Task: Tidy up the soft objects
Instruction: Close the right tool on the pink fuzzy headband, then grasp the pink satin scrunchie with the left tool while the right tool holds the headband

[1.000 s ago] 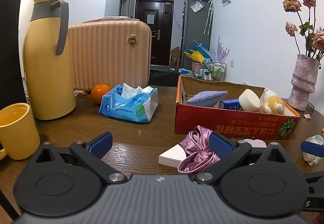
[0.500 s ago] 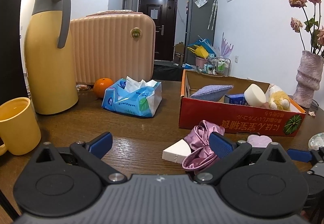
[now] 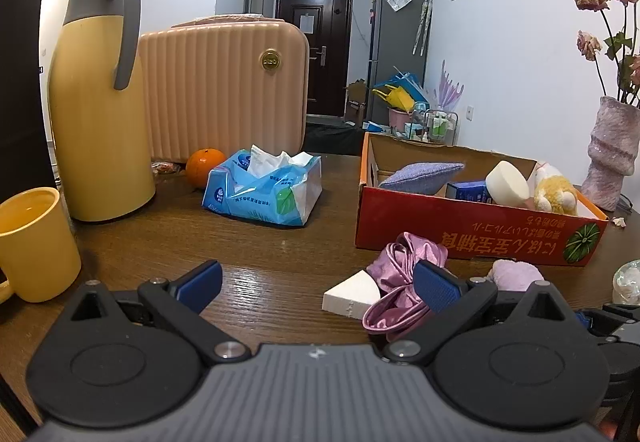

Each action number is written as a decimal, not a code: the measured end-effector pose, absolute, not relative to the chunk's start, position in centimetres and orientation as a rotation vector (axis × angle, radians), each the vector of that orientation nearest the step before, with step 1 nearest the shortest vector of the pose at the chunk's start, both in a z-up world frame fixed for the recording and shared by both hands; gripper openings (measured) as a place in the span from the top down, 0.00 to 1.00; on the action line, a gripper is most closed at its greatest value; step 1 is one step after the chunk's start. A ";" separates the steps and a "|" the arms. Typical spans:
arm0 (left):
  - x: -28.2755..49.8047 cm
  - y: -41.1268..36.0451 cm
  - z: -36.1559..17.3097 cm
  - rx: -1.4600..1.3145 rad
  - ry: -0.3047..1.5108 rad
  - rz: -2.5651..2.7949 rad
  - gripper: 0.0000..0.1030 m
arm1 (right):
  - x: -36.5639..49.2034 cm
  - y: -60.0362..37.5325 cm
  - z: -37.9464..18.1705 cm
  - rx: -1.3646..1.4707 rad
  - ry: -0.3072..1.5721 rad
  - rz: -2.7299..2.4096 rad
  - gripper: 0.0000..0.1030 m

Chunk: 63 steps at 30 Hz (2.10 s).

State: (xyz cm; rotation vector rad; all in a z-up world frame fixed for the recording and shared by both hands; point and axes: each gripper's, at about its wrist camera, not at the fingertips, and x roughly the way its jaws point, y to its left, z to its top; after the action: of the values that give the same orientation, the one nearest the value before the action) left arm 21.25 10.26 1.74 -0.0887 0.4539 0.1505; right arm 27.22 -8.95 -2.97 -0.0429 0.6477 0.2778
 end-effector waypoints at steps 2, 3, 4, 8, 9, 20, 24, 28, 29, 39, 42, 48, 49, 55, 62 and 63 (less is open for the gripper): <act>21.2 10.3 1.7 -0.089 0.455 0.152 0.00 | 27.1 -9.2 -2.8 -0.035 0.634 0.273 0.52; 21.2 10.3 1.7 -0.090 0.455 0.152 0.00 | 27.0 -9.3 -2.7 -0.032 0.627 0.273 0.53; 21.2 10.3 1.7 -0.090 0.455 0.152 0.00 | 26.9 -9.3 -2.6 -0.031 0.621 0.273 0.54; 21.2 10.3 1.6 -0.093 0.453 0.158 0.00 | 26.6 -9.5 -2.2 -0.032 0.590 0.271 0.57; 21.2 10.3 1.6 -0.095 0.452 0.159 0.00 | 26.6 -9.6 -2.1 -0.033 0.584 0.270 0.57; 20.9 10.0 2.1 -0.111 0.416 0.175 0.00 | 26.5 -11.0 -1.4 -0.034 0.517 0.238 0.57; 20.9 9.2 2.2 -0.104 0.405 0.157 0.00 | 26.7 -11.8 -1.2 -0.031 0.498 0.230 0.57; 21.0 8.2 2.1 -0.094 0.401 0.137 0.00 | 26.7 -12.6 -1.0 -0.027 0.484 0.228 0.57; 21.0 7.9 2.1 -0.092 0.402 0.130 0.00 | 26.7 -12.7 -1.0 -0.026 0.481 0.227 0.57; 22.5 4.5 1.2 -0.039 0.446 0.079 0.00 | 27.0 -14.7 -0.8 -0.016 0.453 0.209 0.57; 23.5 3.9 0.7 -0.018 0.484 0.098 0.00 | 27.1 -15.1 -0.8 -0.015 0.453 0.207 0.57; 25.3 3.7 -0.1 -0.030 0.551 0.105 0.00 | 27.2 -15.4 -0.9 -0.018 0.453 0.208 0.57; 25.6 3.8 -0.3 -0.033 0.562 0.110 0.00 | 27.3 -15.4 -0.9 -0.017 0.456 0.207 0.57; 27.1 3.7 -1.0 -0.048 0.616 0.107 0.00 | 27.3 -15.5 -0.9 -0.011 0.458 0.205 0.56; 27.9 3.7 -1.9 -0.042 0.670 0.096 0.02 | 27.4 -15.6 -1.0 -0.003 0.467 0.203 0.56; 27.9 3.7 -2.0 -0.037 0.673 0.100 0.03 | 27.4 -15.6 -1.0 -0.004 0.466 0.202 0.56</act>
State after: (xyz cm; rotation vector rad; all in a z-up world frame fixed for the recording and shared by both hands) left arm 27.94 3.69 -1.95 -0.0368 0.6730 0.1004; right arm 27.39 -15.61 -1.03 -0.0036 0.4665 0.2024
